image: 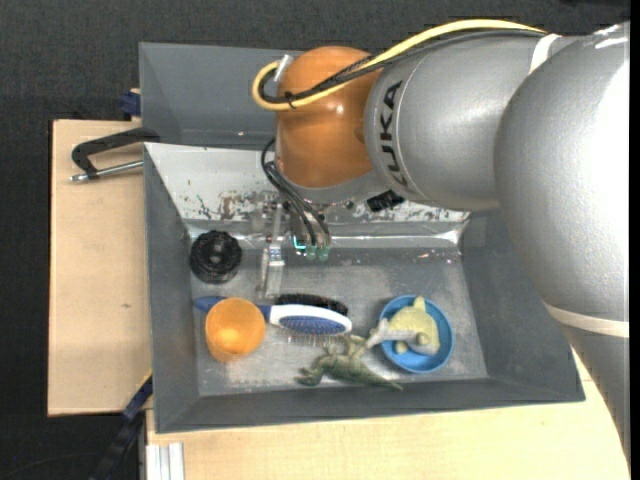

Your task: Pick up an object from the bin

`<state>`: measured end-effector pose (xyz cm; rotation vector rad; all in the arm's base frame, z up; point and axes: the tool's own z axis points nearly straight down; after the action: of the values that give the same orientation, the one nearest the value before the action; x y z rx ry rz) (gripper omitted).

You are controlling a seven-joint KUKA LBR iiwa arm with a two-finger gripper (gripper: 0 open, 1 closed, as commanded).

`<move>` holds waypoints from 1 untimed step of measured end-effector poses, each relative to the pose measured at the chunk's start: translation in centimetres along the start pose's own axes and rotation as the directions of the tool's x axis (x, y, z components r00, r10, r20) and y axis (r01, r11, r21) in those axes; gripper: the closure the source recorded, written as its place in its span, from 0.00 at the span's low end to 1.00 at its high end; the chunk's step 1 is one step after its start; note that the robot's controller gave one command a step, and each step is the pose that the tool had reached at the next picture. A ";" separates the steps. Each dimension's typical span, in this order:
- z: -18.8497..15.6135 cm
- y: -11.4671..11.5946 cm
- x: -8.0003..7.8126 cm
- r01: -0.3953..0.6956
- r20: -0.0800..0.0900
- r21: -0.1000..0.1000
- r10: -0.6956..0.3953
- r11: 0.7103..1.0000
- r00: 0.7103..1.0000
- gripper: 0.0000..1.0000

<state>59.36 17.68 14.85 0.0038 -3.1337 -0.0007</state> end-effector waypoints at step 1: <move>5.9 -5.0 4.9 0.264 0.002 0.001 -0.264 0.965 0.965 0.00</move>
Offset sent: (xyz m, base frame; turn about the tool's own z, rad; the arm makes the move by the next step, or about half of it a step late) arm -0.0487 -0.0501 -0.0583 -0.2674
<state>54.41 12.71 8.99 0.4207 -3.1081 -0.0009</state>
